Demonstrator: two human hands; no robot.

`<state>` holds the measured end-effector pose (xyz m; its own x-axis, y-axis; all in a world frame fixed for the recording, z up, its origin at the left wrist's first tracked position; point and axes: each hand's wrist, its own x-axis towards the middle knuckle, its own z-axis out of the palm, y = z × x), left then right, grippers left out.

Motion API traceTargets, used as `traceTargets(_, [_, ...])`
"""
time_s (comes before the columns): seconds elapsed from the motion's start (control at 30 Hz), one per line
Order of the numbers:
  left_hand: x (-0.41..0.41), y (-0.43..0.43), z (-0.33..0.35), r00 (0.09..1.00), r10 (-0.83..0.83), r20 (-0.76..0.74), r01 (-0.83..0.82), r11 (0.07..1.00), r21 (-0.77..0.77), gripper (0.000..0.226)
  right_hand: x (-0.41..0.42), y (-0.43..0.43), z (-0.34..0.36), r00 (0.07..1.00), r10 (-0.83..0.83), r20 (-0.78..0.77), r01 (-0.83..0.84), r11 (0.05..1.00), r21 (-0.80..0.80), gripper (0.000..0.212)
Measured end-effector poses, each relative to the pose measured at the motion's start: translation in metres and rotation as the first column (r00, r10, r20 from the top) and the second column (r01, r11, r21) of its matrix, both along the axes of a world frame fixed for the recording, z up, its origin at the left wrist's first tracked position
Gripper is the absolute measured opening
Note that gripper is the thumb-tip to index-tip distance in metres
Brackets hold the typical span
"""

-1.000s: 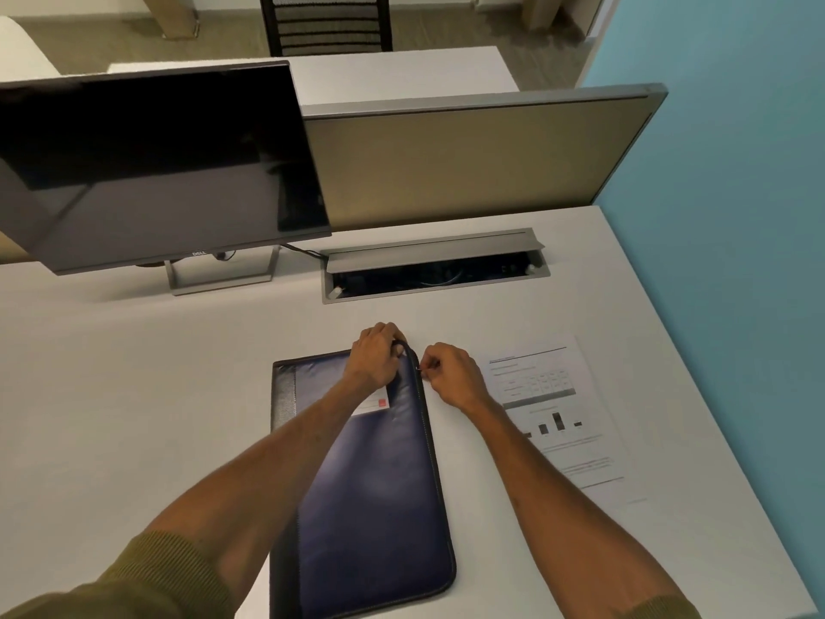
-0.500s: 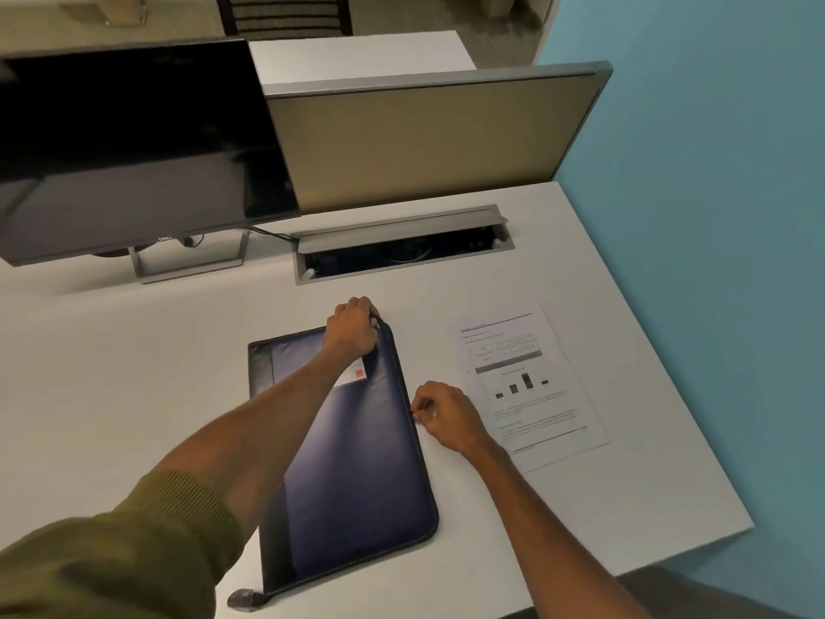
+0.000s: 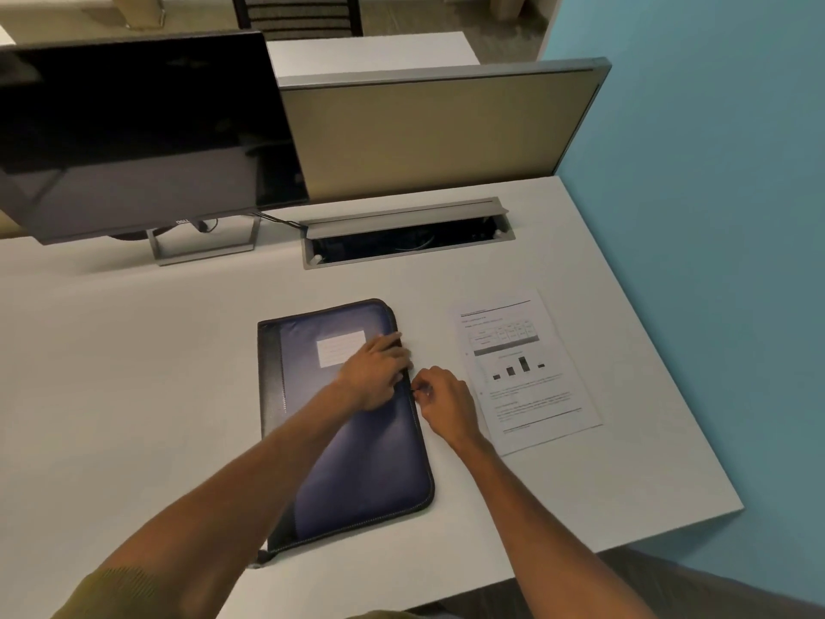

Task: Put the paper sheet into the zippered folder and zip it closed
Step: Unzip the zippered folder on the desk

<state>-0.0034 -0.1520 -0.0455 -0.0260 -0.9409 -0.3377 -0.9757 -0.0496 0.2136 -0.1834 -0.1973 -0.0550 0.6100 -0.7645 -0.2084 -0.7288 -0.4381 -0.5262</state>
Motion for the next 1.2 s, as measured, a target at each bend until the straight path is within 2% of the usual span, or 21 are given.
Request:
traceTargets(0.17, [-0.019,0.035,-0.01,0.999,0.036,0.022,-0.036,0.999,-0.014,0.053,-0.002,0.003,0.002,1.0,0.007,-0.013,-0.007,1.0,-0.016,0.02])
traceTargets(0.4, [-0.026,0.041,-0.007,0.998,0.062,0.01,-0.062,0.998,-0.007,0.054,-0.011,0.017,0.002,1.0,-0.01,-0.001,0.01,0.999,-0.04,0.014])
traceTargets(0.8, [-0.024,0.033,0.002,0.995,0.094,-0.024,-0.093,0.994,0.057,0.056,-0.06,0.039,-0.005,0.999,0.042,0.028,-0.043,0.997,0.064,0.006])
traceTargets(1.2, [-0.023,0.021,0.003,0.986,0.168,0.014,-0.168,0.984,0.059,0.058,-0.115,0.081,-0.013,0.995,-0.009,0.103,-0.009,0.986,0.165,0.004])
